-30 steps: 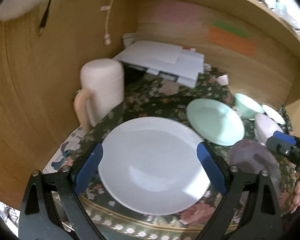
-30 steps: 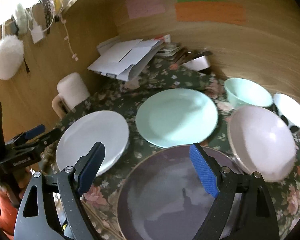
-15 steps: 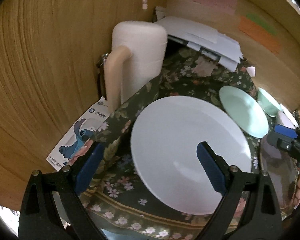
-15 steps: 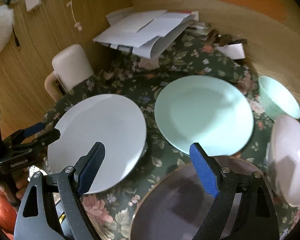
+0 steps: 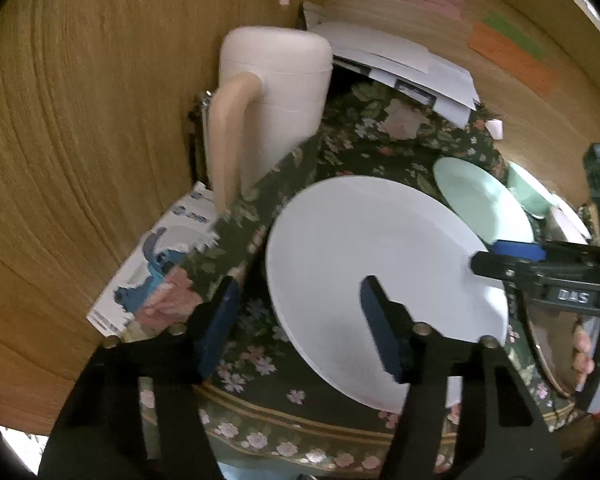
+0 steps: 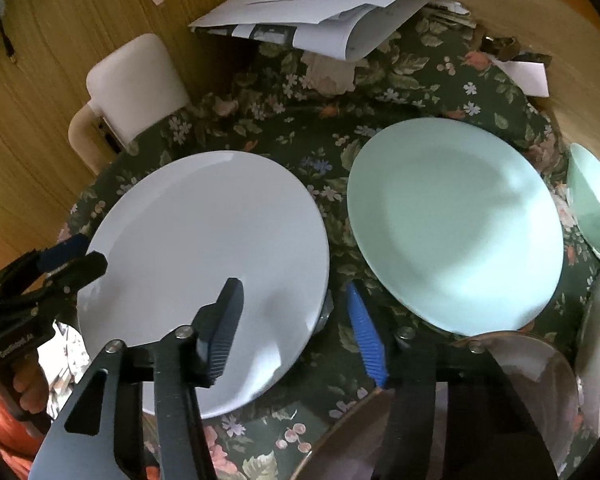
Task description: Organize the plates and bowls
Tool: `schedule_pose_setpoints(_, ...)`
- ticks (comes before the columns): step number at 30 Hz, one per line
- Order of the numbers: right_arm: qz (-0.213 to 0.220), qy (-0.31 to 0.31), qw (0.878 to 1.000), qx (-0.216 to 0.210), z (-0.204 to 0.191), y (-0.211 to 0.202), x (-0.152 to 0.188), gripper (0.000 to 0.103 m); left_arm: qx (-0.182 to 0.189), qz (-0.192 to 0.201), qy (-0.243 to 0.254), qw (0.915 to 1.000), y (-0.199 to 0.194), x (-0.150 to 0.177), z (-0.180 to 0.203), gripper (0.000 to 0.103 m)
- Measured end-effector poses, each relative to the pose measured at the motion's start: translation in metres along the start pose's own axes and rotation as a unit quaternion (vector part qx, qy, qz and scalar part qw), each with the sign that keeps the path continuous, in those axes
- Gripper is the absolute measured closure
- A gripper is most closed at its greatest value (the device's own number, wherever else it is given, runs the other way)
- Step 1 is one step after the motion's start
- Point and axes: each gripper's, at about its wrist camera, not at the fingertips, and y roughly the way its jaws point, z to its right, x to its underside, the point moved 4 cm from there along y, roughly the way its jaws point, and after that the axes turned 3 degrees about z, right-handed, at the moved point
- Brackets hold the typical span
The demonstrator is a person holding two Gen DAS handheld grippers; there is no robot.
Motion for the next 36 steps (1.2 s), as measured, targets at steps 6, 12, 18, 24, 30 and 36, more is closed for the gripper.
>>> schedule_pose_setpoints(6, -0.014, 0.003, 1.0, -0.005, -0.002, 0.006, -0.005, 0.062, 0.009, -0.021, -0.008, 0.9997, 0.011, 0.005, 0.001, 0.056)
schedule_pose_setpoints(12, -0.029, 0.011, 0.999, -0.018, -0.001, 0.015, -0.005, 0.065, 0.021, -0.038, -0.02, 0.9989, 0.02, 0.009, 0.003, 0.065)
schedule_pose_setpoints(18, -0.024, 0.009, 0.999, -0.021, -0.002, 0.016, -0.007, 0.069, 0.021, -0.042, -0.028, 0.9985, 0.021, 0.009, 0.003, 0.065)
schedule_pose_setpoints(24, -0.01, 0.008, 1.0, -0.014, 0.001, 0.009, -0.002, 0.072, 0.015, -0.043, -0.023, 0.9987, 0.02, 0.006, 0.006, 0.065)
schedule_pose_setpoints(30, 0.012, 0.002, 1.0, -0.001, 0.003, -0.004, 0.002, 0.073, 0.018, -0.036, -0.02, 0.999, 0.017, 0.001, 0.012, 0.065)
schedule_pose_setpoints(36, 0.033, 0.019, 0.999, 0.003, 0.014, -0.021, 0.006, 0.073, 0.027, -0.027, -0.004, 0.9993, 0.01, -0.006, 0.024, 0.064)
